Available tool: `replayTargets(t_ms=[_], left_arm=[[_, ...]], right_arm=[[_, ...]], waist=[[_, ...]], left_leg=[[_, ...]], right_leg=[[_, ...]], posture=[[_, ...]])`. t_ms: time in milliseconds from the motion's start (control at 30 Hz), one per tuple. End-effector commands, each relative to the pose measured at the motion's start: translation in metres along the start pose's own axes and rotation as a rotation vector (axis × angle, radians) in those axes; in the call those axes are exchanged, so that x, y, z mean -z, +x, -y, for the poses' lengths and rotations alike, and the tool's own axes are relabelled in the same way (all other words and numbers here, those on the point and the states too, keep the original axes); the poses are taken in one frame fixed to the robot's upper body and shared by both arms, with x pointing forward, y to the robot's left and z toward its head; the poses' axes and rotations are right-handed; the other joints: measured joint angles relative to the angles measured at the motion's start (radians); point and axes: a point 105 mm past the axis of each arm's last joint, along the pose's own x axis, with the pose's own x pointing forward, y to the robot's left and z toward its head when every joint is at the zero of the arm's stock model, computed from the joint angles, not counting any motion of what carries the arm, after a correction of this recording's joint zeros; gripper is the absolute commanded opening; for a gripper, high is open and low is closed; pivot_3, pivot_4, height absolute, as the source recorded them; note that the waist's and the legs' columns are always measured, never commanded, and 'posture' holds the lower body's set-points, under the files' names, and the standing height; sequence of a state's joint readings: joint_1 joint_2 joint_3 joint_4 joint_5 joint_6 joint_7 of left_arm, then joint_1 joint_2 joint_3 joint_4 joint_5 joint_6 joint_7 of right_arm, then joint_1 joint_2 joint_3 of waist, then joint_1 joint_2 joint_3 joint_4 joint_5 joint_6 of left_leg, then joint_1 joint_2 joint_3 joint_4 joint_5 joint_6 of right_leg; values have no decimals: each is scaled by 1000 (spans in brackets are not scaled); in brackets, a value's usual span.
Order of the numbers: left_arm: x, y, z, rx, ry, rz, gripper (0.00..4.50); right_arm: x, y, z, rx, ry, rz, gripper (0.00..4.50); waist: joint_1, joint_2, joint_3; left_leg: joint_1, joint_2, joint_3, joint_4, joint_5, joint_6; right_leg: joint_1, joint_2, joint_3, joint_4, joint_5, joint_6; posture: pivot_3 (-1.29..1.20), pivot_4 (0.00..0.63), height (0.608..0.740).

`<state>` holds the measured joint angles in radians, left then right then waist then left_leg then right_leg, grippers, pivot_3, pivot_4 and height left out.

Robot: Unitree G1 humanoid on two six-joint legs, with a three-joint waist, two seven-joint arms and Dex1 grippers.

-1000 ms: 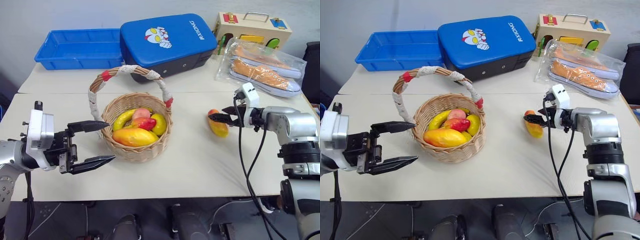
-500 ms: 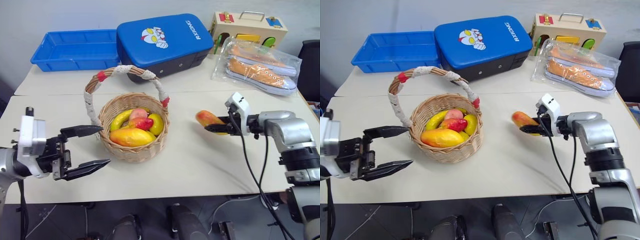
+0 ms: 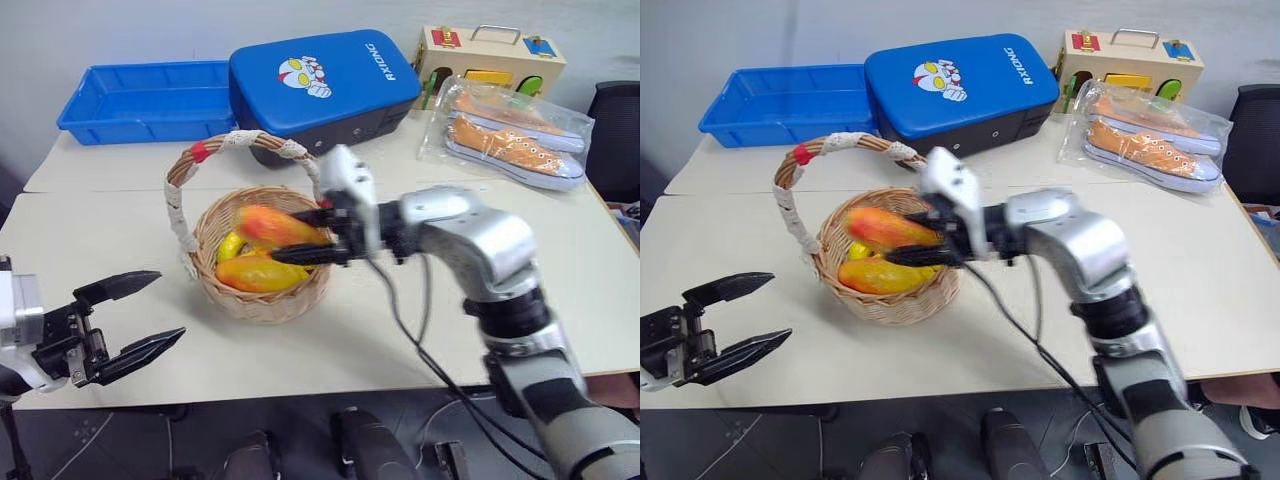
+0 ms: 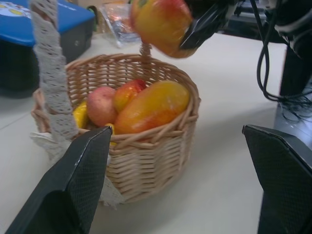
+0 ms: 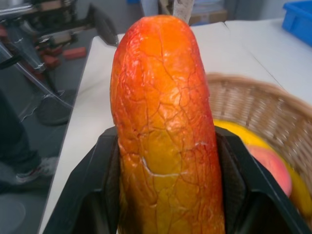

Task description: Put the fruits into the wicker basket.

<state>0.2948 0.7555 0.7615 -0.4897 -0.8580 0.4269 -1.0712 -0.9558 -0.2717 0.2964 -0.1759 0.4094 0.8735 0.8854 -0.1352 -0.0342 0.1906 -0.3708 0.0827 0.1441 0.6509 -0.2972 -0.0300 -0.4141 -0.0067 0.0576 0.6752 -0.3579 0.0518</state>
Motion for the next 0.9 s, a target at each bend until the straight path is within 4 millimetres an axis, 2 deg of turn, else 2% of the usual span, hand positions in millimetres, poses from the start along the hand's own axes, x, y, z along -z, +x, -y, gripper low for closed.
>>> replayTargets(t_ms=[33,100,133,267,300,333,433,533,667,733,800,900], left_arm=[[-3,-4,0,-31,22,13,4500],[-3,-4,1,-33,19,18,4500],[-3,-3,1,-34,19,20,4500],[-5,-1,1,-30,18,29,4500],[-7,0,0,-19,11,39,4500],[-10,1,0,-11,0,55,4500],[-16,4,-3,-3,-3,77,4500],[-17,7,-3,6,-1,80,4500],[-22,12,-3,23,3,103,4500],[-29,14,-2,36,3,126,4500],[-35,14,-2,51,2,139,4500],[-41,14,-2,73,0,144,4500]], right_arm=[[-11,5,21,168,-29,28,1998],[-15,9,24,192,-45,40,1998],[-17,9,24,192,-45,51,2740],[-19,7,22,178,-44,63,3979],[-24,3,14,120,-40,99,4371],[-31,-2,7,69,-12,155,4473],[-35,-25,-10,-54,25,244,4473],[-25,-43,-22,-131,-15,261,4473],[-1,-80,-33,-215,32,274,4473],[9,-100,-22,-168,18,304,4473],[21,-116,0,-78,6,282,4473],[35,-128,30,-18,-75,226,4473]], waist=[[1,-2,-1],[1,-3,-2],[1,-3,-2],[-2,-3,-2],[-3,-3,-2],[-3,-3,-2],[0,-3,-2],[1,-3,-2],[3,-3,-2],[5,-3,-2],[-1,-3,-1],[-6,-3,-1]], left_leg=[[0,0,0,0,0,0],[-1,-1,0,0,-1,1],[-1,-1,1,0,-1,1],[-1,-1,1,-1,-1,2],[-1,-1,1,-1,-1,1],[0,-1,1,-1,-1,1],[-1,-1,0,-2,-1,1],[0,-1,-1,-3,-2,2],[0,-1,0,-3,-2,3],[0,-1,0,-3,-3,4],[0,-1,0,-2,-3,4],[2,-1,1,-1,-2,4]], right_leg=[[0,0,0,0,0,0],[0,-1,-1,-2,0,0],[0,-1,-1,-2,0,0],[0,-1,-1,-2,0,0],[0,-1,-1,-2,0,0],[0,-1,-1,-2,0,0],[0,-1,-1,-2,0,0],[1,-1,-2,-4,0,1],[2,-1,-2,-8,0,1],[3,-1,-2,-9,0,1],[4,-1,-1,-9,0,1],[5,0,0,-7,1,1]], posture=[[0,150,740],[0,150,740],[0,150,740],[0,150,740],[0,150,740],[0,150,740],[0,150,740],[0,150,740],[0,150,740],[0,150,740],[0,150,740],[0,150,740]])
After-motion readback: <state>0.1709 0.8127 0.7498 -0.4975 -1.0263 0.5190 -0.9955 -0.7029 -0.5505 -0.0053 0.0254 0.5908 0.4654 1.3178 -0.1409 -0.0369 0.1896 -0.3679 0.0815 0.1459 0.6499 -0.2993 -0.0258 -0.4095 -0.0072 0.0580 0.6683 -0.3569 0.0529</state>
